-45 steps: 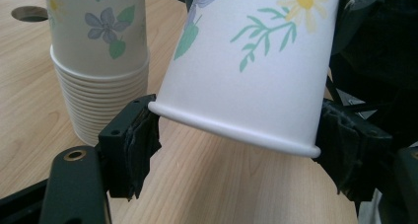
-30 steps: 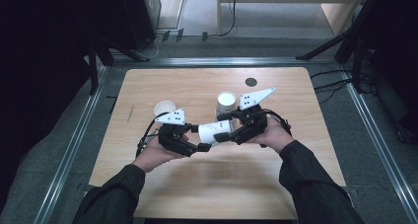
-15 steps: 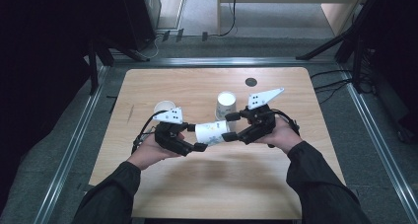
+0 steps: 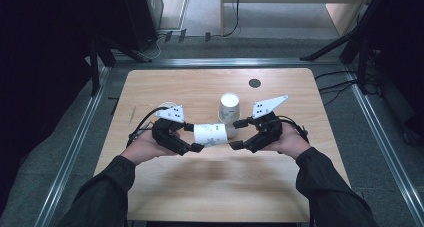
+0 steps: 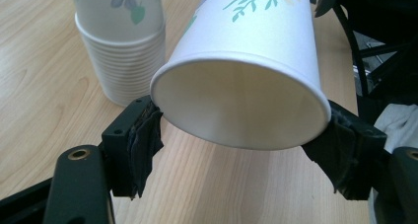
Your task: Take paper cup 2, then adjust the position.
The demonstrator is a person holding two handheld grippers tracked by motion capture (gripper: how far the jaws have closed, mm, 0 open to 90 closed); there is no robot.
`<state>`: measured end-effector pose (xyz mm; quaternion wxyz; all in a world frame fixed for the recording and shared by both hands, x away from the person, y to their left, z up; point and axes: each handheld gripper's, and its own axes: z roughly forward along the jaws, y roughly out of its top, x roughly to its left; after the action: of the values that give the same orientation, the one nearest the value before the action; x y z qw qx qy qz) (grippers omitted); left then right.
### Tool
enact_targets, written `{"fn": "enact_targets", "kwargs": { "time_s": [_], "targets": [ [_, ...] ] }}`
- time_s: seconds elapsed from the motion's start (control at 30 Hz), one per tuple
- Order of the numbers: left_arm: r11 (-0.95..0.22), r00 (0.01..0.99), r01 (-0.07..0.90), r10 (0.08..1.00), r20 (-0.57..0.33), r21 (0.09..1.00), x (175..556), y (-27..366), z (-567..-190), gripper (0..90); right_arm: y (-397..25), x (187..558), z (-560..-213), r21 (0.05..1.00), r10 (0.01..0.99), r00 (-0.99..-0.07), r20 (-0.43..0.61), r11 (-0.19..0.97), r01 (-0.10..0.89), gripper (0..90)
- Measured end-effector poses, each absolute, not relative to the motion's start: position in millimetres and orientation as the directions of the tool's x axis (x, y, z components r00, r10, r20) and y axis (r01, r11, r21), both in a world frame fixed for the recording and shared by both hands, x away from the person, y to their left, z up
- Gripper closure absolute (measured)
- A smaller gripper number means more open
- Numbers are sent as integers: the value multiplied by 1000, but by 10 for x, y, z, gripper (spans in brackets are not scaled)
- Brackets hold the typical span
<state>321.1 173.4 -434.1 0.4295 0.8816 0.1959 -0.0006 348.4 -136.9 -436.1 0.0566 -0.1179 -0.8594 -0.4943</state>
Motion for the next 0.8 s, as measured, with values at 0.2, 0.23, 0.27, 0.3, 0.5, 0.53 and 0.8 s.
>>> {"fn": "enact_targets", "kwargs": {
  "time_s": [0.2, 0.23, 0.27, 0.3, 0.5, 0.53, 0.8],
  "targets": [
    [-599, 922, 354, 351, -162, 718, 3245, 1771, -4354, 247, -1343, 3463, -4409, 819, 173, -969, 178, 520, 243, 219],
    [-608, 923, 353, 350, -159, 711, 3247, 1772, -4349, 247, -1337, 3461, -4417, 817, 172, -969, 175, 524, 241, 219],
    [-614, 924, 353, 349, -158, 707, 3248, 1773, -4344, 247, -1329, 3458, -4427, 815, 173, -969, 173, 527, 240, 219],
    [-623, 924, 355, 349, -158, 697, 3252, 1769, -4335, 247, -1323, 3457, -4434, 813, 175, -970, 171, 531, 239, 219],
    [-698, 932, 336, 344, -115, 633, 3276, 1745, -4279, 246, -1253, 3430, -4468, 796, 184, -972, 147, 562, 227, 211],
    [-709, 931, 337, 348, -108, 619, 3282, 1737, -4267, 245, -1240, 3426, -4470, 795, 187, -973, 139, 564, 222, 211],
    [-778, 934, 335, 348, -79, 532, 3312, 1637, -4208, 244, -1141, 3423, -4507, 785, 182, -975, 128, 583, 212, 209]
  ]
}}
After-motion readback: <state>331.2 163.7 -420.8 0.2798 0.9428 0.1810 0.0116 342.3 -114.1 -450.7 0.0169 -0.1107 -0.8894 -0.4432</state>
